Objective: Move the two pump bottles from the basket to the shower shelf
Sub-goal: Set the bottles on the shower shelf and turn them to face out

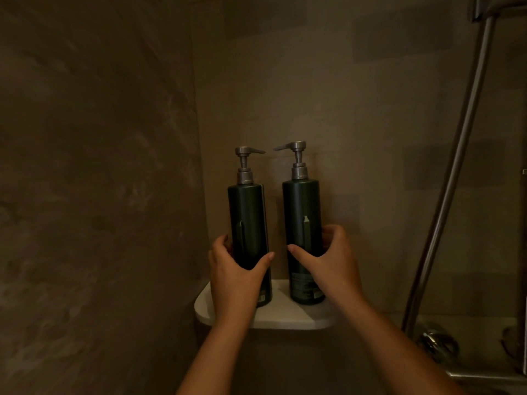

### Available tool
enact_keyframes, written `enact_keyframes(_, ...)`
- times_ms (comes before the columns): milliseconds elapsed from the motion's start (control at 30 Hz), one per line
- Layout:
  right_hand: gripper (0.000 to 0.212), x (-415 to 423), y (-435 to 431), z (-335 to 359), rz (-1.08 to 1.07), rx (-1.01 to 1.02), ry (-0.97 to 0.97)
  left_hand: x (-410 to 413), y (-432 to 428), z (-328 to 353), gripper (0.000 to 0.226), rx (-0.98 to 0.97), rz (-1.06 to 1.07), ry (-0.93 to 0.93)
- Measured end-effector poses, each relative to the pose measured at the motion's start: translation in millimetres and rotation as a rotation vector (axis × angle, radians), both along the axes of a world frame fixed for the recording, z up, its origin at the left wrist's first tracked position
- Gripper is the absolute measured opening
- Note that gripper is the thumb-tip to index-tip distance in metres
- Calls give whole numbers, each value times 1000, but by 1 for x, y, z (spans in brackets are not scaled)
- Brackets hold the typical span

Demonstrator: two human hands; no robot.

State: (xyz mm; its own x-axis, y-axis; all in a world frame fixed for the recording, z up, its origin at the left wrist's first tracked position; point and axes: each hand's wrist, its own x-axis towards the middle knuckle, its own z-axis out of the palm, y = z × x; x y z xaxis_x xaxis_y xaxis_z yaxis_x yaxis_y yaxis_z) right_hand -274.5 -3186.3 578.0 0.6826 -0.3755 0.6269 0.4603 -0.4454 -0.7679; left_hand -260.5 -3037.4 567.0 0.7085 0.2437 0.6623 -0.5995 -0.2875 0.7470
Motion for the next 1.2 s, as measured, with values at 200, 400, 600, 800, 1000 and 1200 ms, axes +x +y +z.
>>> enact_keyframes(200,45,-3,-8,0,132,30,-27,4,1,-4,71,15,-39,16)
enact_keyframes(400,36,-1,-25,-2,297,81,3,-16,0,-2,73,76,133,-79)
enact_keyframes(600,20,6,-38,-9,354,187,8,-37,-30,-3,55,220,48,-232)
enact_keyframes(800,17,16,-37,-13,316,242,6,-18,-51,-3,60,246,-132,-63)
enact_keyframes(1000,20,6,-32,-8,195,197,-59,-6,-68,1,63,95,-273,89)
enact_keyframes(1200,43,-16,-16,-14,139,11,-137,-9,-67,-3,58,31,-365,73)
